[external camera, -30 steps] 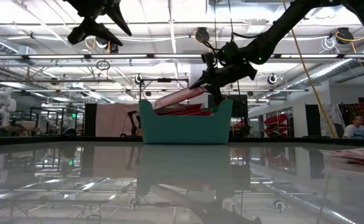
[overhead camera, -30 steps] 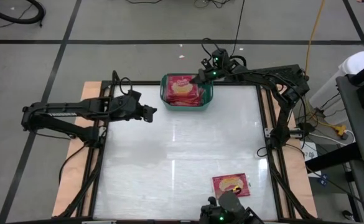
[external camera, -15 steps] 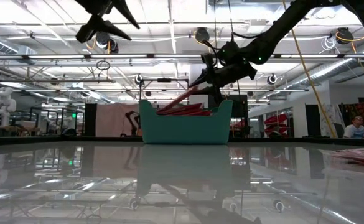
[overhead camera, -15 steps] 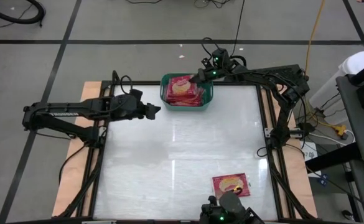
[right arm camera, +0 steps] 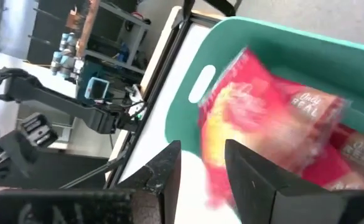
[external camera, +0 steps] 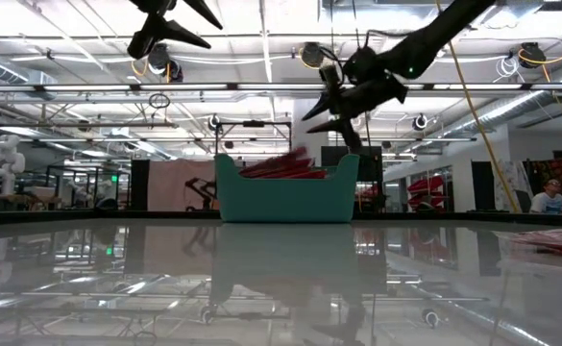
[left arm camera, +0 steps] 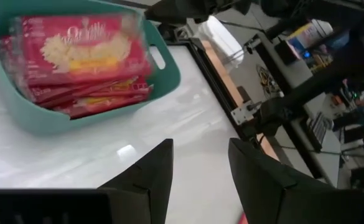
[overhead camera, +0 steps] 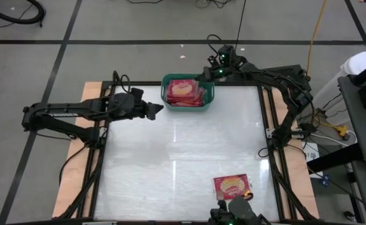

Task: Sort popcorn bags into baskets
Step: Put the red popcorn pack into the green bin

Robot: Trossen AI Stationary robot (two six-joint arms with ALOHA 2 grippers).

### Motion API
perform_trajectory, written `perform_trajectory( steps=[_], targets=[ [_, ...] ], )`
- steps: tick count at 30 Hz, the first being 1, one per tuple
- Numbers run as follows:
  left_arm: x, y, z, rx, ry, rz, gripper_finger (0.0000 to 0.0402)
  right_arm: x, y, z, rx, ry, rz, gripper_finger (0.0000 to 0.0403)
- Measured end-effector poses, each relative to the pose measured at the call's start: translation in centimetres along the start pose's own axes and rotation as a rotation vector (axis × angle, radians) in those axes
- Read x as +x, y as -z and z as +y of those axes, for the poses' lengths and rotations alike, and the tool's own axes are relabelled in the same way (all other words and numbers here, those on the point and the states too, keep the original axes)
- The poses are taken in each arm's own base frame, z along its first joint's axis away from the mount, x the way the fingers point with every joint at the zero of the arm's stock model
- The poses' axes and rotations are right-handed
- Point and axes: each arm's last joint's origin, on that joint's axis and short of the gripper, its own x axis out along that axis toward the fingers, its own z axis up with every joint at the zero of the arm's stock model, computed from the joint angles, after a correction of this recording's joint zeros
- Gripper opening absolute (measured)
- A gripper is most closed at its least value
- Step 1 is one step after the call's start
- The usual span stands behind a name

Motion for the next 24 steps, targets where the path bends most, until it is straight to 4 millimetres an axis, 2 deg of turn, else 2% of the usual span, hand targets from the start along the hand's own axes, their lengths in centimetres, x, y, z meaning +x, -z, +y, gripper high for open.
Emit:
perform_trajectory(
  steps=[5, 10, 17, 24],
  targets=[
    [-0.4, 0.0, -0.1, 0.069, 0.042, 0.032, 0.0157, -2.0, 1.2, 2.6, 0.015, 0.023, 0.030, 0.0118],
    [-0.8, -0.1, -0.2, 0.110, 0.085, 0.066, 0.0157, -4.0, 4.4, 7.5, -0.001, 0.075, 0.063, 0.0118],
    [-1.0, 0.3, -0.4, 0.194, 0.125, 0.122, 0.0157, -6.7, 12.2, 14.3, 0.033, 0.203, 0.150, 0.0118],
    [-1.2, 1.1, -0.4, 0.264, 0.144, 0.202, 0.0157, -7.6, 20.7, 18.5, 0.125, 0.313, 0.299, 0.0118]
  ],
)
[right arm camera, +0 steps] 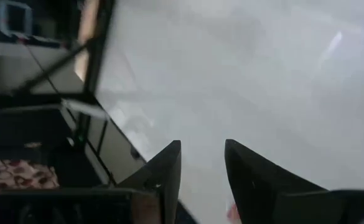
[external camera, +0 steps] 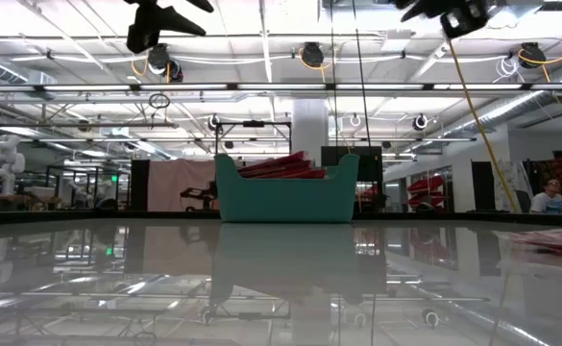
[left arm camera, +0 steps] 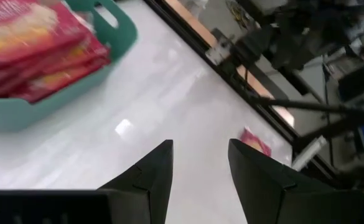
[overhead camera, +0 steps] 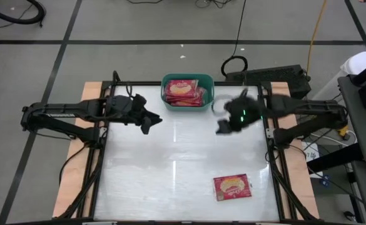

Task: Sort popcorn bags into baskets
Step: Put the red popcorn pack into the green bin

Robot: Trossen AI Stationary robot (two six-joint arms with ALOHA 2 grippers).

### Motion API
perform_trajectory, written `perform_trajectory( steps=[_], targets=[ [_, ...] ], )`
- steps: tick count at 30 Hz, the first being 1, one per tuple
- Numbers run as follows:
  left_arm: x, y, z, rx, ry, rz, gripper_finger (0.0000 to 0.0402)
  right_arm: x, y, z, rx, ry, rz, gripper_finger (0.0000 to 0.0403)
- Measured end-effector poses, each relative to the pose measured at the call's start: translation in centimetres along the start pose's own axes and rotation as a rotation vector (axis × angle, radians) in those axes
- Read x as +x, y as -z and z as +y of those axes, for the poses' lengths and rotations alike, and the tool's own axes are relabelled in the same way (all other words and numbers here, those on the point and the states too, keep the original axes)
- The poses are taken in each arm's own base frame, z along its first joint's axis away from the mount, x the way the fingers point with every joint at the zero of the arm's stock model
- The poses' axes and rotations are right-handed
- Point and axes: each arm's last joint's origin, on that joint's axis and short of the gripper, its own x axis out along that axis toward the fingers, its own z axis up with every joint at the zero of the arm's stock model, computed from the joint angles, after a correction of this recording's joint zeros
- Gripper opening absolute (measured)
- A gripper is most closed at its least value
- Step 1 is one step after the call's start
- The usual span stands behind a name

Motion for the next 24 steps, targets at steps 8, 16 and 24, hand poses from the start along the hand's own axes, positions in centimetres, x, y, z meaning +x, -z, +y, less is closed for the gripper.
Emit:
perform_trajectory(
  steps=[8, 16, 24],
  targets=[
    [-0.2, 1.5, -0.7, 0.067, 0.024, 0.107, 0.0157, 2.8, 7.2, 1.0, 0.072, 0.163, 0.135, 0.0118],
    [-0.7, 3.7, -1.0, 0.131, -0.015, 0.259, 0.0157, 5.8, 12.0, -0.1, 0.168, 0.286, 0.363, 0.0119],
    [-1.2, 5.1, -1.2, 0.170, -0.051, 0.344, 0.0157, 7.8, 14.3, -2.7, 0.034, 0.307, 0.501, 0.0119]
  ],
)
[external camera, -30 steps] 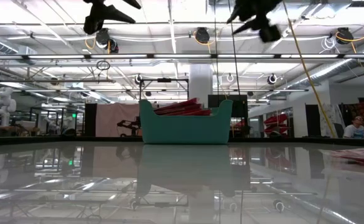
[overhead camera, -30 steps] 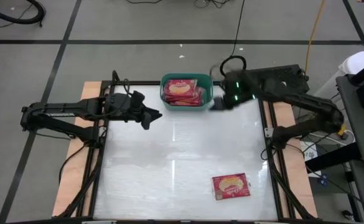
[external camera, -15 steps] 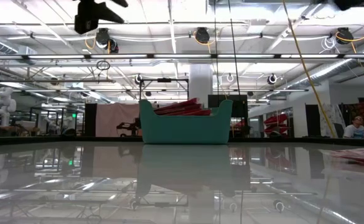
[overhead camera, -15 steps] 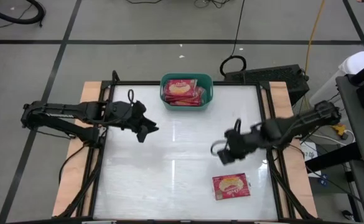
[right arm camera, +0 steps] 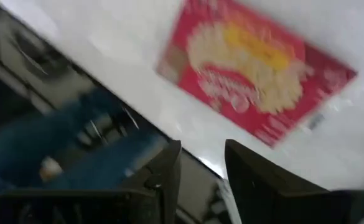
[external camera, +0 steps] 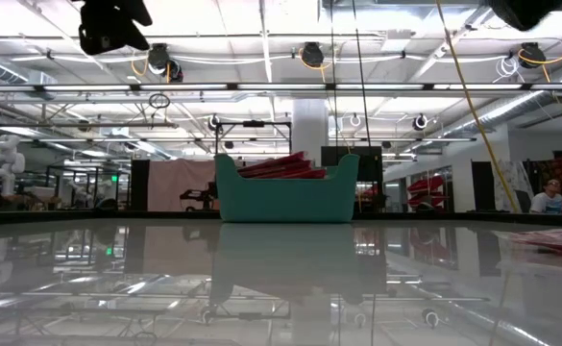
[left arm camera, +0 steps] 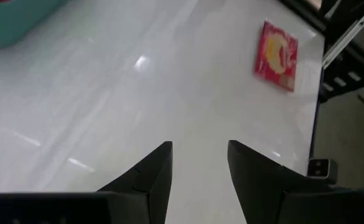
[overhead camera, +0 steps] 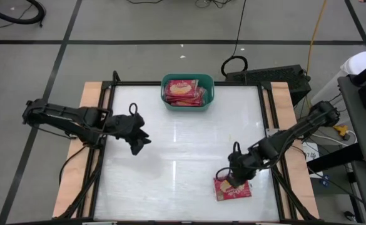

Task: Sort popcorn bags into baskets
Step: Put the red popcorn pack into the green bin

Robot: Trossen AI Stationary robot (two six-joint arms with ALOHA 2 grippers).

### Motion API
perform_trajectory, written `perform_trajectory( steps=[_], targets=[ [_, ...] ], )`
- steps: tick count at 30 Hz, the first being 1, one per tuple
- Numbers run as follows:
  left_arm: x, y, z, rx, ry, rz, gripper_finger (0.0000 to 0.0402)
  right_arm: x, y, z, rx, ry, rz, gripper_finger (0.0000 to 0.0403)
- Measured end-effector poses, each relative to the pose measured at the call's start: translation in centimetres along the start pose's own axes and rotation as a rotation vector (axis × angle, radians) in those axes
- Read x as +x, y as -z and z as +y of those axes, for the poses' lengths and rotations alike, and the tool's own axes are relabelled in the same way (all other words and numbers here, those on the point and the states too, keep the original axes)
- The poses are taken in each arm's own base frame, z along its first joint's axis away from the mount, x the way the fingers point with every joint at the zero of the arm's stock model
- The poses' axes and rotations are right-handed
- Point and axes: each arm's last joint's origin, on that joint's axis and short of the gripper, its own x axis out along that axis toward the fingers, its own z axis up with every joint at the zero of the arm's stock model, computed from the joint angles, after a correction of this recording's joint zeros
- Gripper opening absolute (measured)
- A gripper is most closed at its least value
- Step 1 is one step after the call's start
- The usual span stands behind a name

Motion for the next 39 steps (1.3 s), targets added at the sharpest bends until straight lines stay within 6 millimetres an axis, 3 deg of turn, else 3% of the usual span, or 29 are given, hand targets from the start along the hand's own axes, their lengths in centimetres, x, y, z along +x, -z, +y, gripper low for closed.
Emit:
perform_trajectory(
  steps=[4, 11, 19, 26, 33, 39],
  targets=[
    [0.0, 0.4, -0.4, -0.011, -0.004, 0.002, 0.0157, 1.4, -0.2, -1.6, -0.060, 0.065, 0.130, 0.0119],
    [-0.1, 0.8, -0.9, -0.068, -0.018, -0.024, 0.0157, 3.9, -1.0, -5.0, -0.205, 0.171, 0.178, 0.0125],
    [0.1, 1.3, -1.5, -0.152, -0.052, -0.058, 0.0157, 5.8, -2.5, -8.3, -0.317, 0.250, 0.176, 0.0219],
    [1.4, 1.8, -2.2, -0.229, -0.080, -0.040, 0.0156, 6.3, -3.3, -9.1, -0.553, 0.258, 0.118, 0.0282],
    [3.7, 2.2, -3.7, -0.282, -0.059, -0.029, 0.0156, 8.1, -3.5, -10.7, -0.634, 0.191, 0.130, 0.0268],
    [5.8, 1.8, -5.2, -0.349, 0.004, -0.086, 0.0157, 8.7, -3.6, -12.1, -0.657, 0.226, 0.111, 0.0210]
  ],
)
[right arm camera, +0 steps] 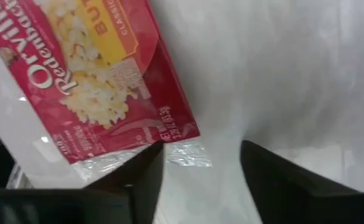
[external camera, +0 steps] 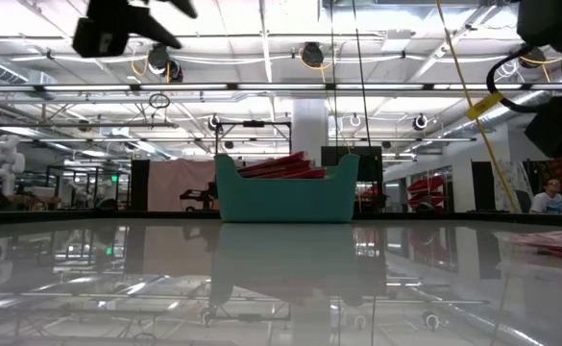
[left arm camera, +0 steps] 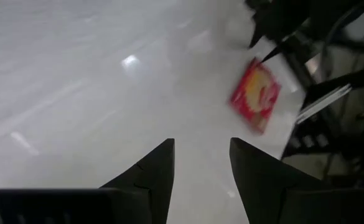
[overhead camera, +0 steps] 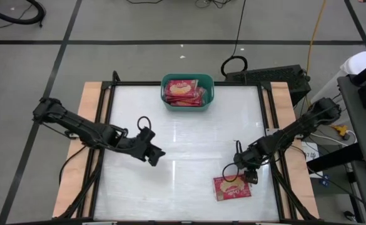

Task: Sort popcorn bags into baskets
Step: Put the red popcorn pack into the green bin

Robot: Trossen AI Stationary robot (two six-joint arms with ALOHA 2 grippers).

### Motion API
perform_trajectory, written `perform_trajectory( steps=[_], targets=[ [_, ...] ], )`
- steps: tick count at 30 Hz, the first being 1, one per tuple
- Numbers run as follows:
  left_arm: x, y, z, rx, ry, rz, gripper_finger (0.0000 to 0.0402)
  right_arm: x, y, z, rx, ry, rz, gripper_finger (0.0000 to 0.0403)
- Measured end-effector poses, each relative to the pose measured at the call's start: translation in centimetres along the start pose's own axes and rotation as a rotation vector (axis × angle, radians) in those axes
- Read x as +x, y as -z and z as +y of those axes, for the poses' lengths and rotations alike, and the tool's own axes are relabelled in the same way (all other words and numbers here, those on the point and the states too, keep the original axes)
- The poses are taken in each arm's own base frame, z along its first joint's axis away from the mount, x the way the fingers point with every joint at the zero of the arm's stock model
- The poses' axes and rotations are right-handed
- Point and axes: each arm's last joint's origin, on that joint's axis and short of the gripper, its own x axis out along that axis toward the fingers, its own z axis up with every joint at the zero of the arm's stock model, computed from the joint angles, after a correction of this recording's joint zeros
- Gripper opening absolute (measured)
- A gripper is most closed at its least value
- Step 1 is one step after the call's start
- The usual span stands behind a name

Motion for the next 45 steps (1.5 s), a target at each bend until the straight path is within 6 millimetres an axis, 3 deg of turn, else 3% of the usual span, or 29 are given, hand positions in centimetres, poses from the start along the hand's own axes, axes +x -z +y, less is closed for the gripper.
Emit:
perform_trajectory(
  steps=[10, 16, 23, 32, 37, 40, 45],
  targets=[
    [3.8, 0.3, -2.1, -0.108, 0.129, -0.085, 0.0157, 0.2, -0.3, 0.7, -0.076, -0.050, -0.052, 0.0011],
    [5.3, 0.4, -2.8, -0.145, 0.187, -0.106, 0.0156, -0.4, -0.9, 2.1, -0.103, -0.242, -0.087, 0.0003],
    [5.4, 0.3, -2.8, -0.158, 0.176, -0.163, 0.0157, -2.6, -1.6, 4.0, -0.185, -0.479, -0.229, 0.0001],
    [5.3, 0.2, -3.0, -0.160, 0.191, -0.179, 0.0157, -3.5, -1.4, 4.2, -0.145, -0.523, -0.244, 0.0000],
    [5.2, 0.9, -3.5, -0.047, 0.217, -0.181, 0.0161, -3.6, -1.4, 4.1, -0.144, -0.523, -0.255, 0.0000],
    [6.3, 2.1, -3.6, 0.021, 0.201, -0.159, 0.0183, -3.6, -1.6, 4.1, -0.136, -0.513, -0.278, 0.0000],
    [10.4, 4.3, -4.0, 0.036, 0.271, -0.104, 0.0255, -3.7, -1.8, 3.9, -0.122, -0.511, -0.288, 0.0000]
  ],
)
